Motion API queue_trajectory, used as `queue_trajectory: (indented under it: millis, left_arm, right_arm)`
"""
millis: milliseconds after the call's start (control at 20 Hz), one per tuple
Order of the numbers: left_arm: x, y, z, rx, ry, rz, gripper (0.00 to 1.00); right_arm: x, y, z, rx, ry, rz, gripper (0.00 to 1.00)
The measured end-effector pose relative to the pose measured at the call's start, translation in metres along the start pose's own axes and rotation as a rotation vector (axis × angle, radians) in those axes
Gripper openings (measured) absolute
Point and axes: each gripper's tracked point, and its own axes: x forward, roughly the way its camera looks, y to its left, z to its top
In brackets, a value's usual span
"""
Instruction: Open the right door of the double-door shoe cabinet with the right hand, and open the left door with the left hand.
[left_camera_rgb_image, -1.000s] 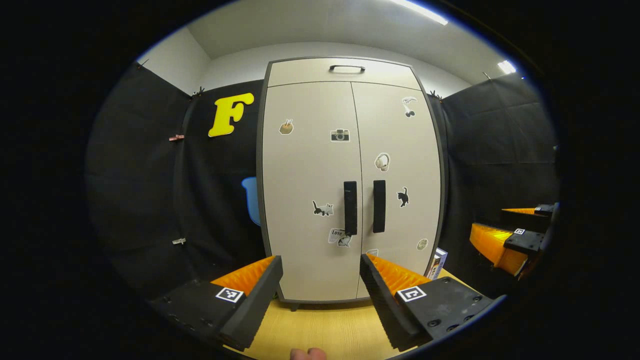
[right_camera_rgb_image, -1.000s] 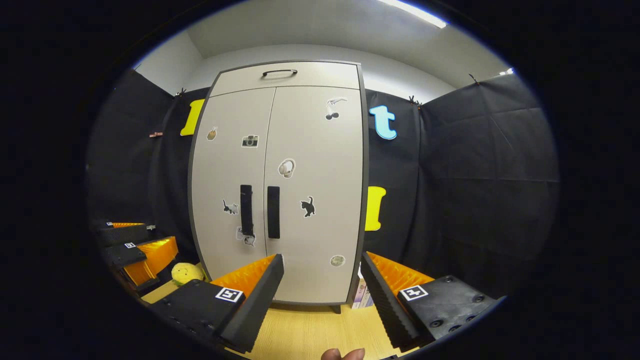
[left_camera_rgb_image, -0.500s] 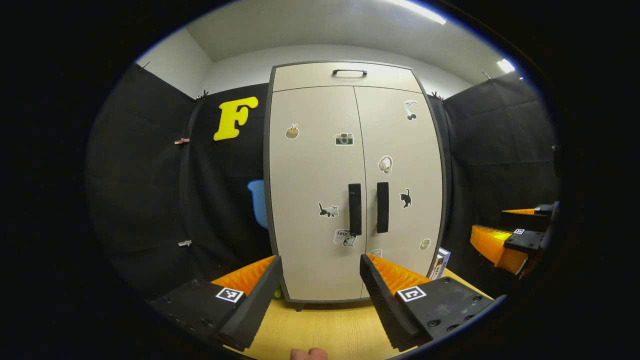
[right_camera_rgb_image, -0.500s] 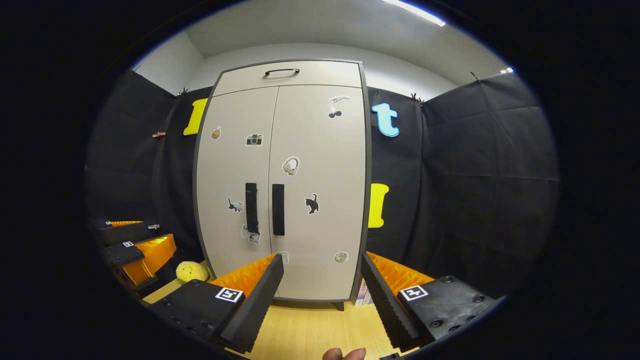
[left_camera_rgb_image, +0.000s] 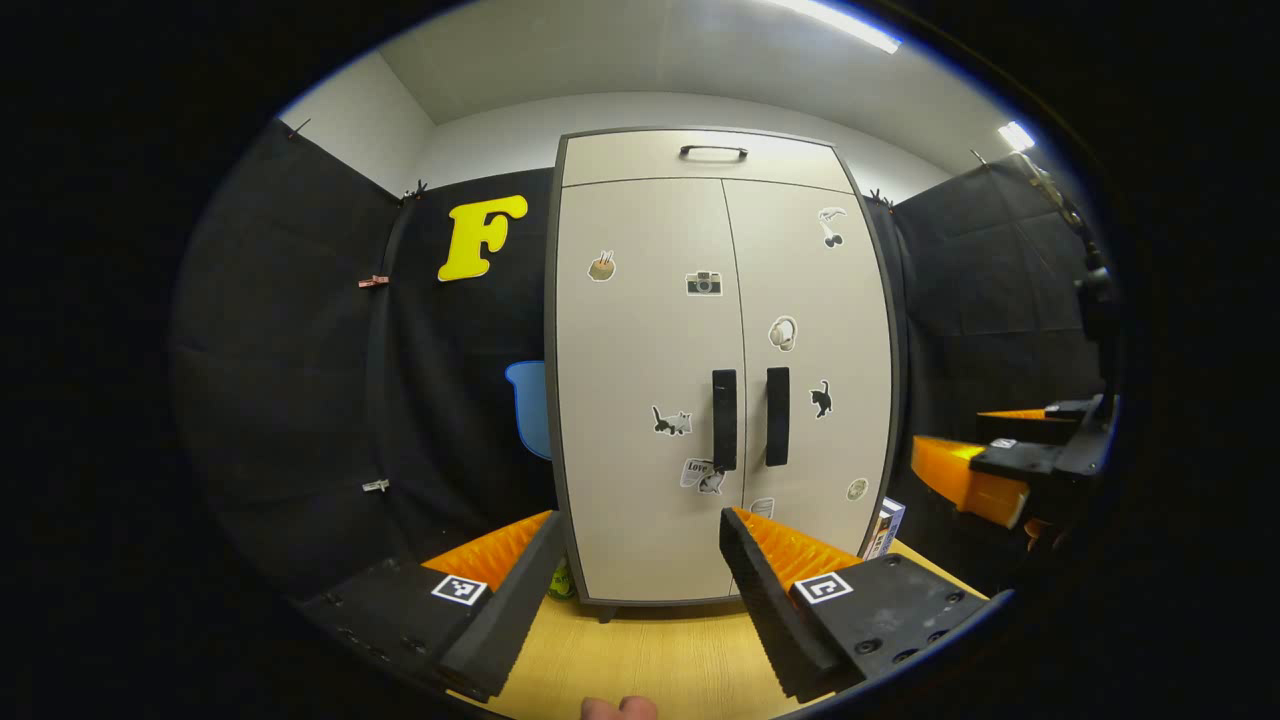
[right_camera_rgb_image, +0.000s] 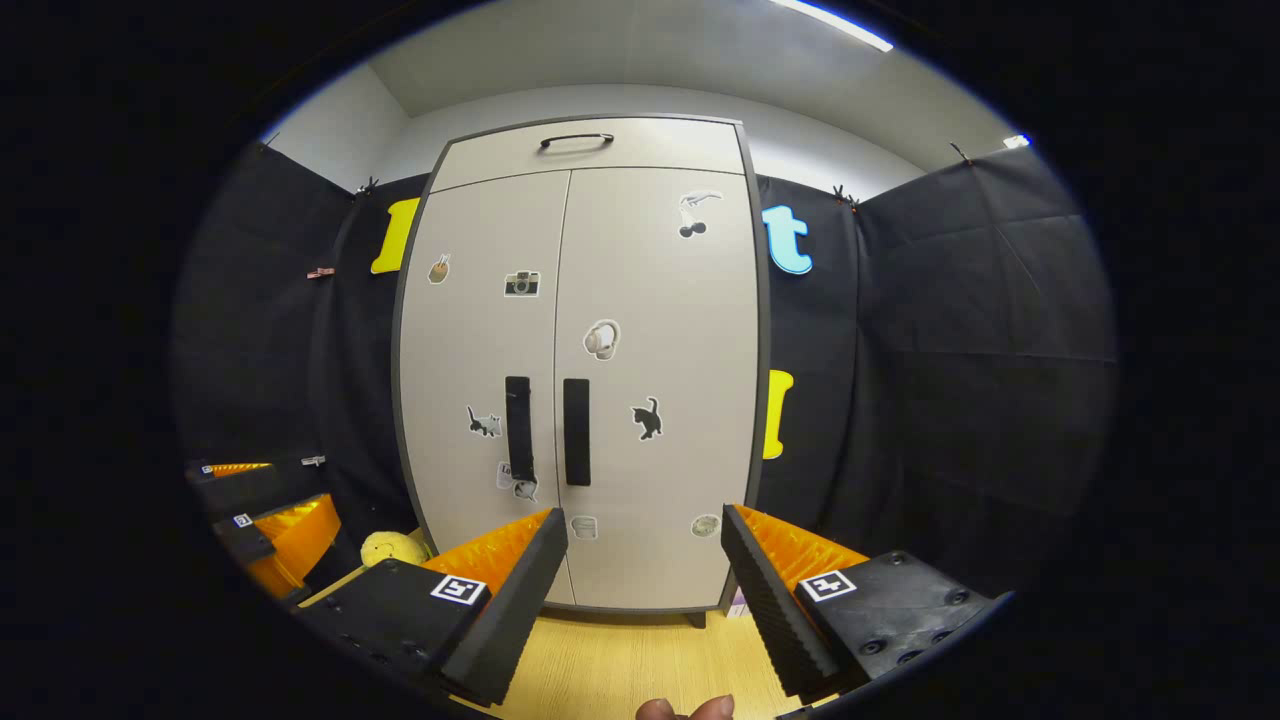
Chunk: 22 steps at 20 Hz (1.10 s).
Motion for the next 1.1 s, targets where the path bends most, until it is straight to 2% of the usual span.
queue_trajectory:
  millis: [250, 750, 900, 1000, 1050, 1100]
  left_arm:
    - [-0.004, 0.021, -0.004, -0.007, 0.003, 0.018, 0.95]
    - [-0.006, 0.056, -0.010, -0.011, 0.002, 0.069, 0.96]
    - [-0.005, 0.064, -0.011, -0.021, 0.004, 0.079, 0.96]
    - [-0.005, 0.068, -0.014, -0.021, 0.007, 0.086, 0.96]
    - [-0.004, 0.070, -0.016, -0.021, 0.012, 0.089, 0.96]
    - [-0.004, 0.073, -0.018, -0.022, 0.015, 0.092, 0.96]
  right_arm:
    - [0.062, 0.031, 0.015, 0.045, -0.001, 0.045, 0.98]
    - [0.180, 0.061, 0.002, 0.041, -0.016, -0.001, 0.97]
    - [0.206, 0.067, -0.015, 0.025, 0.013, -0.009, 0.93]
    - [0.219, 0.072, -0.020, 0.027, 0.021, -0.003, 0.81]
    - [0.224, 0.072, -0.020, 0.025, 0.016, -0.011, 0.81]
    - [0.228, 0.069, -0.016, 0.022, 0.001, -0.030, 0.67]
